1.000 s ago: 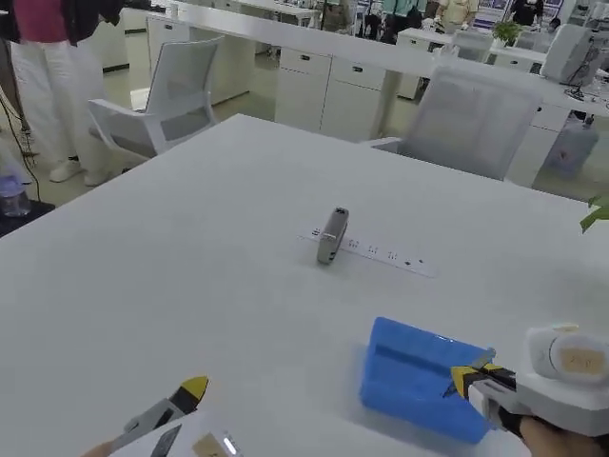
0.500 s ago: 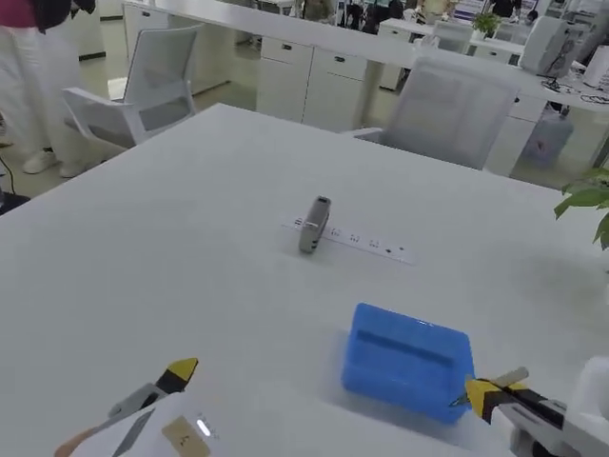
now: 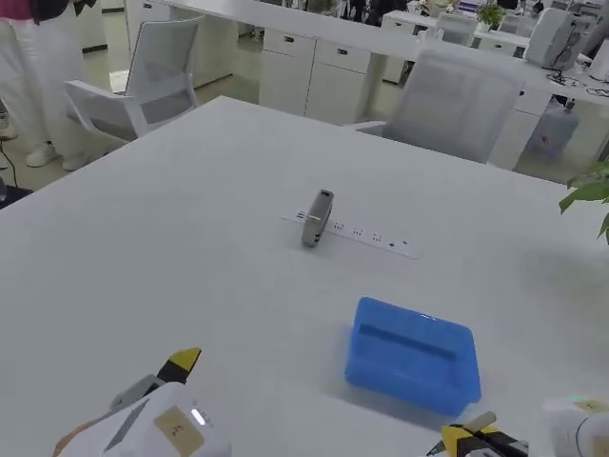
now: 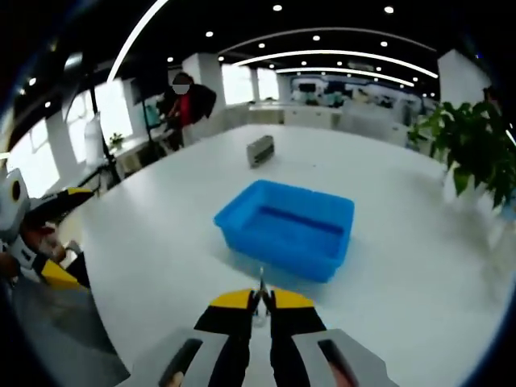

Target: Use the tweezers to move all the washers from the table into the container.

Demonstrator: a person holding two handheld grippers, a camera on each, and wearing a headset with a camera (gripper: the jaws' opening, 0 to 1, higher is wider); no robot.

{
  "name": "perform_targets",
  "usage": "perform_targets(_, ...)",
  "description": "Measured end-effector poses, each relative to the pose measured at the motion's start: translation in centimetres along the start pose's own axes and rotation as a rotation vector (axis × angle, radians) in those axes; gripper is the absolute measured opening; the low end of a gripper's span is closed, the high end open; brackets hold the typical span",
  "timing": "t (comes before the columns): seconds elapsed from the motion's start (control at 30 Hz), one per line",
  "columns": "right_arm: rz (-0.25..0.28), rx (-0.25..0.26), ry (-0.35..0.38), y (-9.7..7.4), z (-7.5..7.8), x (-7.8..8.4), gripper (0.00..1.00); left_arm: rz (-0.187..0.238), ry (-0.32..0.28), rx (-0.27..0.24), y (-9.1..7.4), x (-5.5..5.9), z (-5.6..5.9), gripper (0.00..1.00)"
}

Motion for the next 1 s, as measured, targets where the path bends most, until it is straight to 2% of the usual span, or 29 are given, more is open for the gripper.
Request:
perform_targets(0.1, -0.015, 0.007, -0.005, 0.5, 0.2, 0.3, 0.04, -0.003, 0.005, -0.002, 0.1, 0.0, 0.0, 0.99)
perform_targets(0.17, -0.025, 0.017, -0.008, 0.7, 0.2, 0.6, 0.04, -0.019, 0.011, -0.002, 0.2, 0.2, 0.0, 0.99)
perform_targets(0.5, -0.030, 0.018, -0.007, 1.1, -0.5, 1.0, 0.04, -0.033, 0.026, -0.005, 0.3, 0.3, 0.1, 0.99)
perform_targets(0.57, -0.018, 0.043, -0.046, 1.1, -0.2, 1.1, 0.04, -0.043, 0.029, -0.009, 0.4, 0.4, 0.1, 0.98)
perform_targets(1.0, -0.072, 0.029, -0.058, 1.1, -0.3, 0.6, 0.02, -0.051, 0.035, -0.020, 0.3, 0.6, -0.1, 0.97)
Point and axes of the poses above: the centre of the closed fingertips' face, and the gripper's own axes: y roughly forward along the fingers, z roughly to its right, x roughly out of its underside, the point moved 6 cm from there along -y, roughly backward along the fingers, and after that the axes turned 6 degrees about -z, right-handed, at the moved point
